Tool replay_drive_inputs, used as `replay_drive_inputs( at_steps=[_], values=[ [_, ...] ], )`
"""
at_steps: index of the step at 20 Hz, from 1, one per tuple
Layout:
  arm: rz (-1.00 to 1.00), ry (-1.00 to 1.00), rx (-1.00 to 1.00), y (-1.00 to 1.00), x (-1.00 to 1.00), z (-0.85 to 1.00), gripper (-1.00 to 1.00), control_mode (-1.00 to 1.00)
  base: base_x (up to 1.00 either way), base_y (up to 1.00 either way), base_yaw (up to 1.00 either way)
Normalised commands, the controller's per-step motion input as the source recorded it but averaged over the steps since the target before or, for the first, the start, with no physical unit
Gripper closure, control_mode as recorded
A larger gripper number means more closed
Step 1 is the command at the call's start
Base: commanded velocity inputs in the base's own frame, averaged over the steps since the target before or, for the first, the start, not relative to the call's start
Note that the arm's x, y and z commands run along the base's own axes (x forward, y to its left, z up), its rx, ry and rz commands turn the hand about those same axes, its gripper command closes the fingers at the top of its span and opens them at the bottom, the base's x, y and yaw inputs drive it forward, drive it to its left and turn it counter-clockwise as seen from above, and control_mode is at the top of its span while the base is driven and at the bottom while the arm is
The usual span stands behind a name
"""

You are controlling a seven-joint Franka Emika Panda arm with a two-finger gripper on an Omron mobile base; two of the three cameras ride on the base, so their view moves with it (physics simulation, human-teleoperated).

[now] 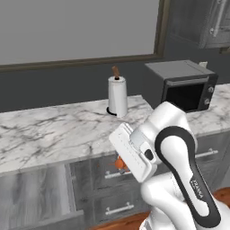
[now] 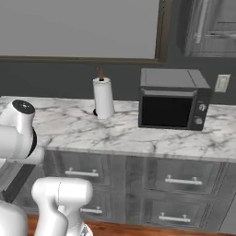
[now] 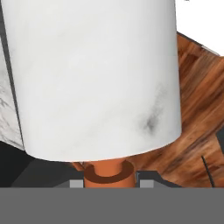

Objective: Restock the sink supplies by placing the sponge and soap dispenser on the counter and next to the sink. Make sure the soap dispenser is upright.

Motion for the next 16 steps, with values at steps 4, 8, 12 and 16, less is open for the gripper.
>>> replay_drive_inputs(
  at_steps=[4, 8, 12, 16],
  values=[
    [0.00, 0.00, 0.00, 0.00, 0.00, 0.00, 1.00, 1.00, 0.00, -1.00, -0.12],
    [0.00, 0.00, 0.00, 0.00, 0.00, 0.00, 1.00, 1.00, 0.00, -0.90, -0.20],
    [0.00, 0.00, 0.00, 0.00, 0.00, 0.00, 1.00, 1.00, 0.00, -0.81, -0.39],
    [0.00, 0.00, 0.00, 0.00, 0.00, 0.00, 1.00, 1.00, 0.01, -0.90, -0.37]
  ],
)
